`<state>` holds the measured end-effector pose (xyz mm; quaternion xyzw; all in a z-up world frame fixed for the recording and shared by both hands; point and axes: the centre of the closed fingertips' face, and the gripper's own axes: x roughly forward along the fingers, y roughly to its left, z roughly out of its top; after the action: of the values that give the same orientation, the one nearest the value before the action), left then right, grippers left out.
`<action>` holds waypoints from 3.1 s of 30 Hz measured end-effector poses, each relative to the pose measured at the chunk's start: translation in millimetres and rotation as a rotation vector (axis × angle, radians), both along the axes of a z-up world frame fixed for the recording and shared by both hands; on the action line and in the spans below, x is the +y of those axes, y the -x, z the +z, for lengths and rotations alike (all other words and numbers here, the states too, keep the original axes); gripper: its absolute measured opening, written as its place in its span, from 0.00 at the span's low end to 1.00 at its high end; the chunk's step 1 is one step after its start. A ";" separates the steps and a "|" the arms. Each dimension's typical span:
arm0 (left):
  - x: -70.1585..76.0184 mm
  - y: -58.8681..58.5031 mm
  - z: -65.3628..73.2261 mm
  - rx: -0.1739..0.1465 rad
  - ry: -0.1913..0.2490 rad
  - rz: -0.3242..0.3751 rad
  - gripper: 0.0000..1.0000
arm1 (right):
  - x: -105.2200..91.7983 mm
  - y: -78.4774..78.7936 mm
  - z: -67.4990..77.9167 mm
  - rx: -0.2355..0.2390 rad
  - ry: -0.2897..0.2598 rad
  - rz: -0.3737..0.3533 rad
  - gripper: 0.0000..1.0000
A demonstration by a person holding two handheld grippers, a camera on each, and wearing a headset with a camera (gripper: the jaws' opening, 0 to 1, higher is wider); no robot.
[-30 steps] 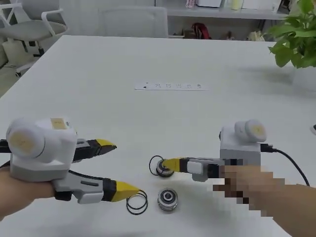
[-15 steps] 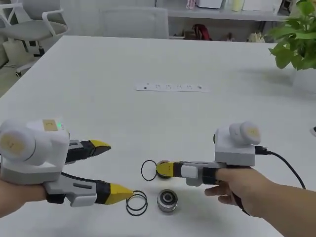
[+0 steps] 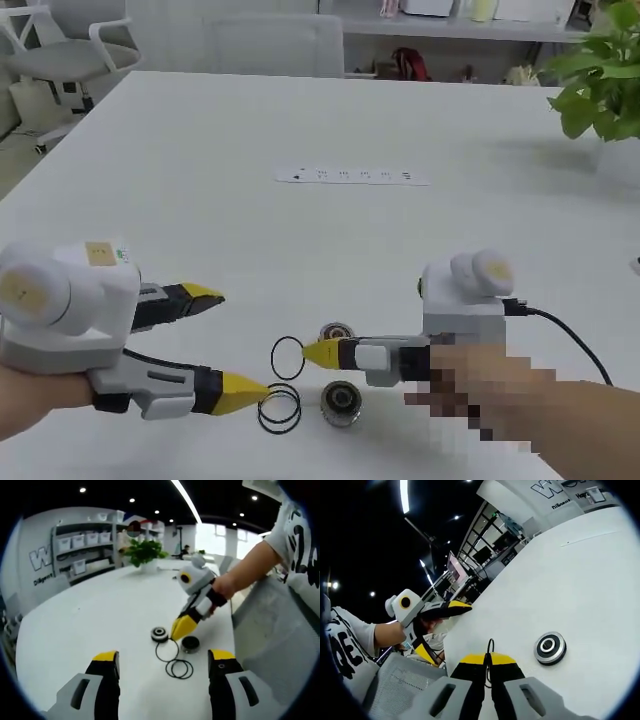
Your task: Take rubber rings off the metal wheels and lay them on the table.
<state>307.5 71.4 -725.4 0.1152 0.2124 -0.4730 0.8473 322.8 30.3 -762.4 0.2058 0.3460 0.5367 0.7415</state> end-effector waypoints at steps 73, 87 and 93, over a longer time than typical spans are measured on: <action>1.9 2.1 -1.8 0.002 -0.015 -0.002 0.73 | 11.2 19.0 -31.7 -0.255 0.272 0.186 0.22; -2.5 -5.1 -0.5 -0.002 -0.011 -0.003 0.72 | -3.5 4.4 -17.0 -0.274 0.234 0.137 0.24; -4.6 -9.9 -0.7 -0.003 -0.011 -0.004 0.71 | -12.7 -2.8 -12.4 -0.287 0.228 0.111 0.24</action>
<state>317.3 66.8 -726.0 0.1212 0.2134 -0.4735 0.8459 325.6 17.6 -774.8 0.0223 0.3062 0.5580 0.7709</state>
